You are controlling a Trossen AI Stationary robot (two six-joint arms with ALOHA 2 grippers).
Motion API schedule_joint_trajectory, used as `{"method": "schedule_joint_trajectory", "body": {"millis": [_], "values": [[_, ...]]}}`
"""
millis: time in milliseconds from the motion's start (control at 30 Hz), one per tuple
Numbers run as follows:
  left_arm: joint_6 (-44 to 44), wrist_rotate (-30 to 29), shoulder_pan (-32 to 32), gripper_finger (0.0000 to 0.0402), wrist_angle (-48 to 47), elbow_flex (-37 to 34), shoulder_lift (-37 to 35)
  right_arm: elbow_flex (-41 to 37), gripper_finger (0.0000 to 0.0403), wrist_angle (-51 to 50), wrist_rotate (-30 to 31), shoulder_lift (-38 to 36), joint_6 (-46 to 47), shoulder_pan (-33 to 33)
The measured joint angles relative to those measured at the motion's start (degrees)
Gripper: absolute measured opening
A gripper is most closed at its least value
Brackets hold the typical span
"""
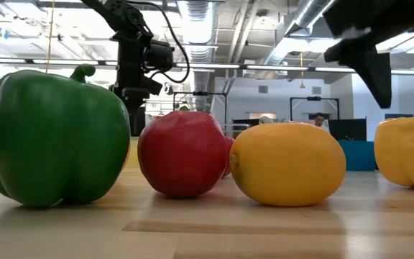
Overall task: Sort produce into baskets
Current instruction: Put the right yellow bell pepper into the blue bin
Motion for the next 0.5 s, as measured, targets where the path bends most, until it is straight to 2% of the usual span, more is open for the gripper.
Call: {"method": "schedule_joint_trajectory", "body": {"millis": [267,367,500], "values": [[0.0,1.1,0.0,0.0284,0.3,0.0,0.0,0.0,0.0362,-2.6,-0.3,-2.1,9.1,-1.3],[0.0,1.1,-0.1,0.0284,0.7,0.0,0.0,0.0,0.0362,-2.5,-0.3,-4.2,17.8,-2.1],[1.0,1.1,-0.1,0.0284,1.4,0.0,0.0,0.0,0.0362,-2.2,-0.3,-5.6,34.5,-2.8]]}}
